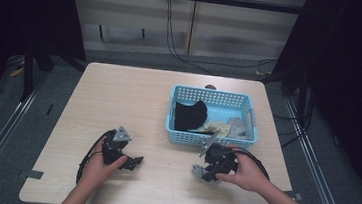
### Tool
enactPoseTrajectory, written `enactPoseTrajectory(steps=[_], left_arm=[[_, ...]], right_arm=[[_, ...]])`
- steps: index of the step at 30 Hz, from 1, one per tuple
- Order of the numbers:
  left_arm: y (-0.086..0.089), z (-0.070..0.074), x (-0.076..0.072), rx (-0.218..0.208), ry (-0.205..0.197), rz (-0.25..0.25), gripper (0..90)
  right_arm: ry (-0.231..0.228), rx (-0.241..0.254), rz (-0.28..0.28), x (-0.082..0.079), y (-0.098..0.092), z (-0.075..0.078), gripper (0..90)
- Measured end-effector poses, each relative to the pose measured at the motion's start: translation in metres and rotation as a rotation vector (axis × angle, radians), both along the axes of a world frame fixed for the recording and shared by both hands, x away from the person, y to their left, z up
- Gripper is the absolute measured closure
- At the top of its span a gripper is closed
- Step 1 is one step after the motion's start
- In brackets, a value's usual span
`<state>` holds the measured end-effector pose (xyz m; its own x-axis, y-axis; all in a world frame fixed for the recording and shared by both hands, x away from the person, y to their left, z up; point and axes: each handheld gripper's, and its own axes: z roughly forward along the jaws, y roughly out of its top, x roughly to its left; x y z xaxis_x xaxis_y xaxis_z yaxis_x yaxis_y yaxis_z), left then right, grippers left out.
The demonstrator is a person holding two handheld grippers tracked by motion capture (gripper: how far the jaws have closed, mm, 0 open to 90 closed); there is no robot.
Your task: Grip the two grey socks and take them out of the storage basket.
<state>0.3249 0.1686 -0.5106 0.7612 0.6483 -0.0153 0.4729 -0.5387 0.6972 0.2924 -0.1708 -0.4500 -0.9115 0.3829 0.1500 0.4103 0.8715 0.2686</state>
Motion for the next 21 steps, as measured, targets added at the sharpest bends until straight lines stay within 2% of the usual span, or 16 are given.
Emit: enactPoseTrajectory(steps=[1,7,11,14,17,18,19,20,21], left_arm=[[0.000,0.000,0.000,0.003,-0.001,-0.002,0.0],[0.000,0.000,0.000,0.002,0.000,-0.002,0.0],[0.000,0.000,0.000,-0.001,0.003,0.000,0.0],[0.000,0.000,0.000,0.001,-0.001,0.000,0.0],[0.000,0.000,0.000,0.003,-0.001,-0.002,0.0],[0.000,0.000,0.000,0.001,-0.001,0.000,0.0],[0.000,0.000,0.000,0.003,-0.001,-0.002,0.0],[0.000,0.000,0.000,0.003,-0.001,-0.002,0.0],[0.000,0.000,0.000,0.002,-0.001,-0.002,0.0]], right_arm=[[0.002,-0.008,0.000,-0.001,0.001,0.001,65.0],[-0.007,0.024,-0.027,0.002,-0.004,0.017,52.3],[-0.030,0.053,-0.082,0.013,-0.015,0.033,48.6],[-0.061,0.084,-0.148,0.034,-0.030,0.048,46.9],[-0.102,0.051,-0.201,0.054,-0.042,0.055,46.5],[-0.103,0.046,-0.220,0.062,-0.046,0.056,52.3],[-0.068,0.079,-0.242,0.071,-0.052,0.058,52.0],[-0.078,0.087,-0.264,0.076,-0.055,0.059,45.3],[-0.117,0.060,-0.278,0.081,-0.057,0.060,44.6]])
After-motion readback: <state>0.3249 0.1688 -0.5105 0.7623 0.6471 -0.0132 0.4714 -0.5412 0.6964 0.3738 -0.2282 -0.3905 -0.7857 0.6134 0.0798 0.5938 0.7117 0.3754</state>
